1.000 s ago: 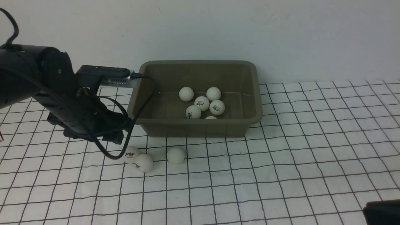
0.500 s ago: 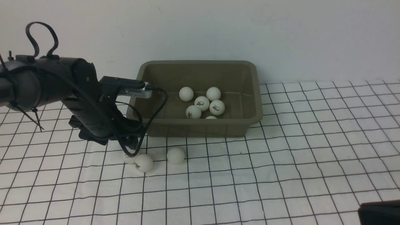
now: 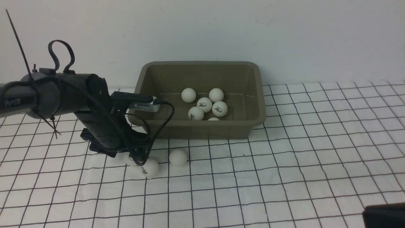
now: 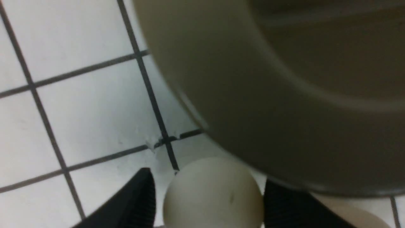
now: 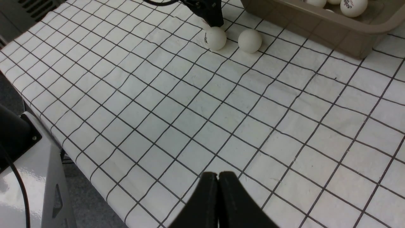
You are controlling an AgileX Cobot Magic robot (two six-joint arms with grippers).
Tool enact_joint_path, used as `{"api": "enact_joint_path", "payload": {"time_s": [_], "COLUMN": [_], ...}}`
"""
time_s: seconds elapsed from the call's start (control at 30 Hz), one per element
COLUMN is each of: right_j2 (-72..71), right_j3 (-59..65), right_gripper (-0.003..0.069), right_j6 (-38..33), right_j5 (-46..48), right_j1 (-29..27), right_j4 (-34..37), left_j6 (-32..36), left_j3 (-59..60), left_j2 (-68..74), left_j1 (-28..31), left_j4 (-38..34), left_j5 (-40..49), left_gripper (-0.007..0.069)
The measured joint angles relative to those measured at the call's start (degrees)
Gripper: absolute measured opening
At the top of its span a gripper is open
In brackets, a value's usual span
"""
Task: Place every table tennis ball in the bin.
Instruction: Use the left arm to clamp the table tennis ball closest to it
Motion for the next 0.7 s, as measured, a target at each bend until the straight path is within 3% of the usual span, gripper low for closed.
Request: {"api": "enact_joint_path", "payload": {"time_s": [0.13, 0.4, 0.7], "right_j2": [0.0, 0.0, 0.0], "right_j3": [0.0, 0.0, 0.0], "right_gripper": [-0.0018, -0.0018, -0.0018], "right_j6": [0.0, 0.0, 0.0], "right_j5": [0.0, 0.0, 0.0], "right_j1": [0.0, 0.0, 0.0], "right_j4": [0.0, 0.0, 0.1], "left_j6": [0.1, -0.2, -8.1], "left_j3": [0.0, 0.0, 0.0], "left_j2": [0.0, -1.6, -11.4], "left_j1": [0.0, 0.0, -0.4], "left_j4": [0.0, 5.5, 17.5], "left_j5": [-0.2, 3.4, 9.8], "left_gripper": [0.0346, 0.0353, 0.0353]}}
